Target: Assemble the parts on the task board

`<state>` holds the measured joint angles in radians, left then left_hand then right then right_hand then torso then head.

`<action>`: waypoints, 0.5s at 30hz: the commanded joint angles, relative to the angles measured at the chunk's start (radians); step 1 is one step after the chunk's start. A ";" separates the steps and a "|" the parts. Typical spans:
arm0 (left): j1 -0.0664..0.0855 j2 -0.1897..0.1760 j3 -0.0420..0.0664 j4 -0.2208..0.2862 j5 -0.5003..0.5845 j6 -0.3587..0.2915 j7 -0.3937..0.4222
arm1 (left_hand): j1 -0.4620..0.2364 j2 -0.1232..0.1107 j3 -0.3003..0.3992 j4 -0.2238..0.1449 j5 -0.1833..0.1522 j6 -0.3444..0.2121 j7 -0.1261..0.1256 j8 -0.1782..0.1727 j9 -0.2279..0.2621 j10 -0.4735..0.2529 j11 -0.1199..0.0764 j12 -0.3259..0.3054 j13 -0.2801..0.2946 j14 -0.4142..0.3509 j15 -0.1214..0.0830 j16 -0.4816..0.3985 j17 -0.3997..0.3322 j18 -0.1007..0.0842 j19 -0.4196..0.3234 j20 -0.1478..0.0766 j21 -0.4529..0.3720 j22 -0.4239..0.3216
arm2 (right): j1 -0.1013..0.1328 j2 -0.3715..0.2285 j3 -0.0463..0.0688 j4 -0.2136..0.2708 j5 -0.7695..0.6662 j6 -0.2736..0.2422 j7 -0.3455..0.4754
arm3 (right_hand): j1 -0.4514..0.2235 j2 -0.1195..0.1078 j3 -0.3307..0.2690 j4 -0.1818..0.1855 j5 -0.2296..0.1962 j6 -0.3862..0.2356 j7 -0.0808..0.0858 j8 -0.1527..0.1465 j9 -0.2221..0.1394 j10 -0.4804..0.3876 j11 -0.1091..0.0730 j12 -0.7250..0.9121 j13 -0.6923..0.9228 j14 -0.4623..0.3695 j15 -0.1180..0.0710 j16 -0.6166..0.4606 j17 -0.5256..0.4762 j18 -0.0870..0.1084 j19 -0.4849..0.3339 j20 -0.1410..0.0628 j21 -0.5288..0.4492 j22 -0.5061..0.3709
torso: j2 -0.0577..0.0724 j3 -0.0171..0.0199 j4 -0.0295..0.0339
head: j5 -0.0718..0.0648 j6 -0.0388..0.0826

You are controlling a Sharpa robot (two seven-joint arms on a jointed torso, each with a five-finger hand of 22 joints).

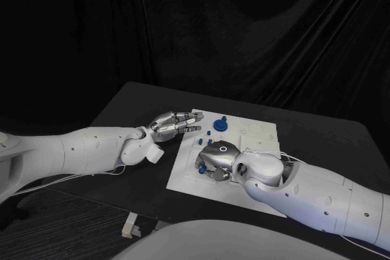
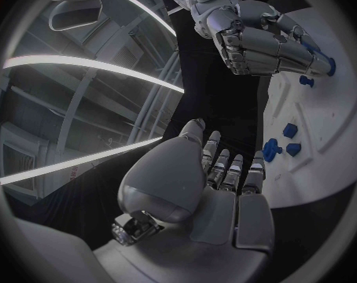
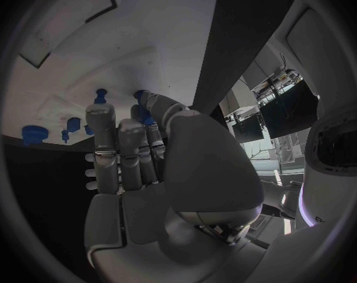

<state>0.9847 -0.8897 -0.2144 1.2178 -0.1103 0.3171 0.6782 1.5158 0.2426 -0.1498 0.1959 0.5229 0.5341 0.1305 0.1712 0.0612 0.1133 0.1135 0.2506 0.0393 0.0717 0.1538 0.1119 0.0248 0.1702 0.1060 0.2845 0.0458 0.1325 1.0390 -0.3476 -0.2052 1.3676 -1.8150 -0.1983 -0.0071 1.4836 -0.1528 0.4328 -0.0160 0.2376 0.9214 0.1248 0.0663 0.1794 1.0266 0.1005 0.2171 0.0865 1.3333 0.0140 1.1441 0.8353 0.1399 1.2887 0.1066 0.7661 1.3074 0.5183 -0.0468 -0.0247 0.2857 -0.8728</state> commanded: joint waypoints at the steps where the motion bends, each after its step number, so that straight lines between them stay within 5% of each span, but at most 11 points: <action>1: -0.002 0.001 0.001 0.001 0.007 0.011 0.026 | 0.004 0.008 0.005 -0.002 -0.001 -0.004 -0.002 -0.001 0.000 -0.007 -0.003 -0.003 -0.001 0.000 0.003 0.002 0.001 0.009 0.001 0.003 0.004 -0.001 | -0.005 -0.006 -0.002 0.003 -0.007 0.015 -0.010 | -0.027 -0.019 -0.023 0.007 -0.031 -0.110 -0.037 -0.005 -0.026 -0.104 0.016 -0.043 -0.018 -0.012 -0.007 -0.009 -0.012 0.006 -0.016 0.003 -0.029 0.067 | 0.000 0.0000 -0.0003 | 0.001 0.000; 3: -0.002 0.001 0.001 0.001 0.007 0.011 0.026 | 0.004 0.008 0.005 -0.002 -0.001 -0.004 -0.002 -0.001 0.000 -0.007 -0.003 -0.003 -0.001 0.000 0.003 0.002 0.001 0.009 0.001 0.003 0.004 -0.001 | -0.005 -0.008 -0.002 0.005 -0.007 0.009 -0.009 | -0.030 -0.018 -0.051 0.013 -0.046 -0.147 -0.048 -0.002 -0.037 -0.151 0.018 -0.052 -0.017 -0.016 -0.011 -0.012 -0.015 0.007 -0.020 0.002 -0.043 0.063 | 0.000 0.0000 -0.0005 | 0.000 0.000; 5: -0.002 0.000 0.001 0.000 0.007 0.010 0.026 | 0.004 0.008 0.005 -0.002 -0.001 -0.004 -0.002 -0.001 0.000 -0.007 -0.003 -0.003 -0.001 0.000 0.003 0.002 0.001 0.009 0.001 0.003 0.004 -0.001 | -0.005 -0.014 -0.002 0.009 -0.007 -0.003 -0.008 | -0.019 -0.016 -0.141 0.041 -0.065 -0.306 -0.078 -0.008 -0.076 -0.247 0.023 -0.064 -0.016 -0.033 -0.004 -0.023 -0.030 0.013 -0.035 0.002 -0.087 0.052 | 0.000 0.0001 -0.0004 | 0.000 0.000; 6: -0.002 0.000 0.001 0.000 0.007 0.010 0.026 | 0.004 0.008 0.005 -0.002 -0.001 -0.004 -0.002 -0.001 0.000 -0.007 -0.003 -0.003 -0.001 0.000 0.003 0.002 0.001 0.009 0.001 0.003 0.004 -0.001 | -0.005 -0.017 -0.002 0.012 -0.007 -0.011 -0.008 | 0.014 -0.020 -0.246 0.105 -0.066 -0.409 -0.101 0.001 -0.100 -0.308 0.028 -0.064 -0.015 -0.043 0.003 -0.028 -0.038 0.016 -0.042 0.006 -0.115 0.044 | 0.000 0.0001 -0.0002 | 0.000 0.000; 7: -0.002 0.000 0.001 0.000 0.007 0.010 0.026 | 0.004 0.008 0.005 -0.002 -0.001 -0.004 -0.002 -0.001 0.000 -0.007 -0.003 -0.003 -0.001 0.000 0.003 0.002 0.001 0.009 0.001 0.003 0.004 -0.001 | -0.005 -0.021 -0.002 0.015 -0.007 -0.018 -0.008 | 0.028 -0.021 -0.279 0.126 -0.065 -0.433 -0.107 0.007 -0.107 -0.325 0.029 -0.063 -0.013 -0.046 0.006 -0.029 -0.041 0.018 -0.044 0.007 -0.124 0.041 | 0.000 0.0002 -0.0002 | 0.000 0.000; 9: -0.002 0.000 0.001 0.000 0.007 0.010 0.026 | 0.004 0.008 0.005 -0.002 -0.001 -0.004 -0.002 -0.001 0.000 -0.007 -0.003 -0.003 -0.001 0.000 0.003 0.002 0.001 0.009 0.001 0.003 0.004 -0.001 | -0.005 -0.028 -0.002 0.022 -0.007 -0.039 -0.009 | 0.060 -0.056 -0.306 0.214 -0.078 -0.503 -0.120 -0.015 -0.123 -0.371 0.031 -0.061 -0.019 -0.055 0.003 -0.036 -0.053 0.019 -0.050 0.011 -0.153 0.035 | 0.000 0.0002 -0.0002 | -0.002 0.000; 10: -0.002 -0.001 0.001 0.000 0.007 0.010 0.026 | 0.004 0.009 0.006 -0.001 -0.002 -0.004 -0.002 -0.001 0.000 -0.007 -0.003 -0.003 -0.001 0.000 0.003 0.002 0.001 0.009 0.002 0.003 0.004 -0.001 | -0.004 -0.034 -0.002 0.028 -0.007 -0.057 -0.009 | 0.100 -0.098 -0.346 0.313 -0.088 -0.531 -0.129 -0.020 -0.130 -0.414 0.034 -0.061 -0.021 -0.071 0.007 -0.050 -0.075 0.022 -0.062 0.013 -0.190 0.026 | 0.000 0.0002 -0.0001 | -0.003 0.000; 15: -0.002 -0.002 0.001 0.001 0.007 0.010 0.028 | 0.003 0.008 0.006 0.000 -0.003 -0.004 -0.002 -0.001 0.000 -0.008 -0.003 -0.003 -0.001 0.000 0.003 0.002 0.001 0.009 0.002 0.003 0.004 -0.001 | 0.018 -0.086 -0.002 0.078 -0.007 -0.155 0.003 | 0.093 -0.117 -0.366 0.315 -0.088 -0.443 -0.108 0.003 -0.119 -0.450 0.034 -0.043 -0.016 -0.089 0.009 -0.062 -0.096 0.025 -0.074 0.019 -0.230 0.018 | 0.000 0.0004 -0.0003 | -0.013 0.000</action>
<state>0.9841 -0.8920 -0.2143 1.2168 -0.1102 0.3172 0.6783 1.5158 0.2426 -0.1499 0.1958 0.5229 0.5341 0.1305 0.1712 0.0613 0.1105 0.1106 0.2506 0.0394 0.0718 0.1538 0.1119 0.0248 0.1702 0.1060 0.2844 0.0458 0.1325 1.0491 -0.4261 -0.2087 1.4353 -1.8152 -0.2545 -0.0044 1.5813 -0.2638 0.0706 0.2967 0.1529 0.4565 0.0117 0.0620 0.0560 0.5832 0.1371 0.1694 0.0678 1.2492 0.0228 1.0880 0.7418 0.1567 1.2220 0.1234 0.5406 1.3073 0.5183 -0.0464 -0.0248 0.2781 -0.8728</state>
